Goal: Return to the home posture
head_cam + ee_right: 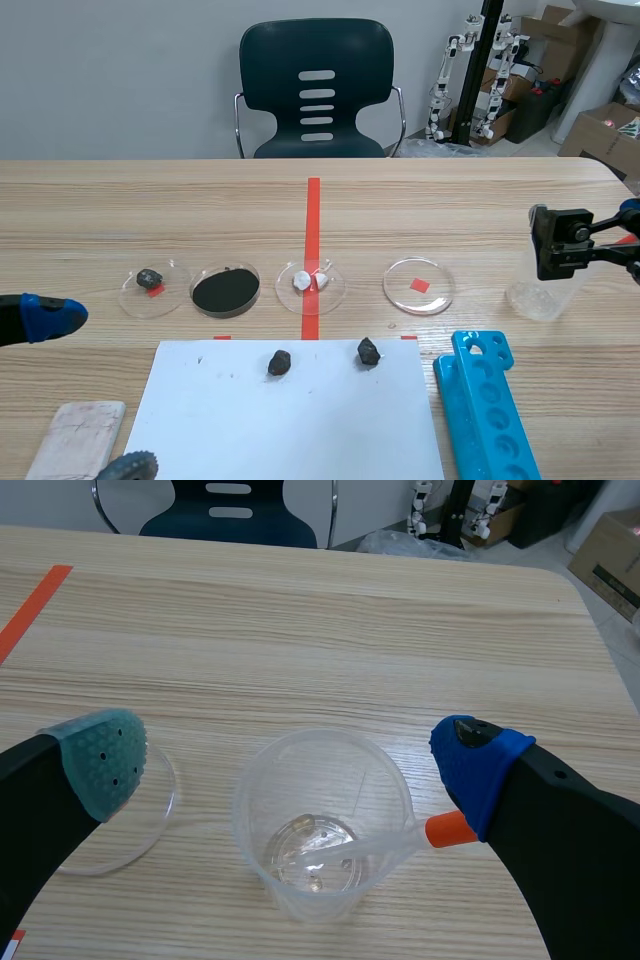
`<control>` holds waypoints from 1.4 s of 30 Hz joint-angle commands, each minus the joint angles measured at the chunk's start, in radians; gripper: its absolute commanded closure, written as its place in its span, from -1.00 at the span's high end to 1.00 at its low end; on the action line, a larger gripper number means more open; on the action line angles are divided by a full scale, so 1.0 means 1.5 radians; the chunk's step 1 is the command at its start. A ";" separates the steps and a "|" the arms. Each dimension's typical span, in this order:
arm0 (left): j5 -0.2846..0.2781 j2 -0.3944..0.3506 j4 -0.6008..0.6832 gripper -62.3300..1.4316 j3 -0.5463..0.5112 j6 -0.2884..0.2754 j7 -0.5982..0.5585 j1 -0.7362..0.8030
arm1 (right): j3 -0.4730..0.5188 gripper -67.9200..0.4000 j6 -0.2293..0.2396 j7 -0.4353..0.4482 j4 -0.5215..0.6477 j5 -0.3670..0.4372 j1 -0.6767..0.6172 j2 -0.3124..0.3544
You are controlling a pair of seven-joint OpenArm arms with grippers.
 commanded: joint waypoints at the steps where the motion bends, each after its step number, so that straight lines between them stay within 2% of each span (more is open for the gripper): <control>1: -0.009 -0.002 0.010 1.00 0.005 -0.003 -0.011 0.003 | 0.001 0.75 -0.002 0.010 0.003 0.004 0.015 0.009; 21: -0.009 -0.002 0.010 1.00 0.005 -0.003 -0.011 0.003 | 0.001 0.75 -0.002 0.009 0.017 0.004 0.009 0.010; 31: -0.009 -0.002 0.010 1.00 0.005 -0.003 -0.011 0.003 | 0.001 0.75 -0.002 0.004 0.176 0.005 -0.085 0.009; 37: -0.009 -0.002 0.010 1.00 0.005 -0.003 -0.011 0.003 | 0.001 0.75 -0.001 0.005 0.269 0.004 -0.173 0.009; 42: -0.009 -0.002 0.010 1.00 0.005 -0.003 -0.011 0.003 | 0.001 0.75 0.017 0.025 0.342 -0.009 -0.255 0.009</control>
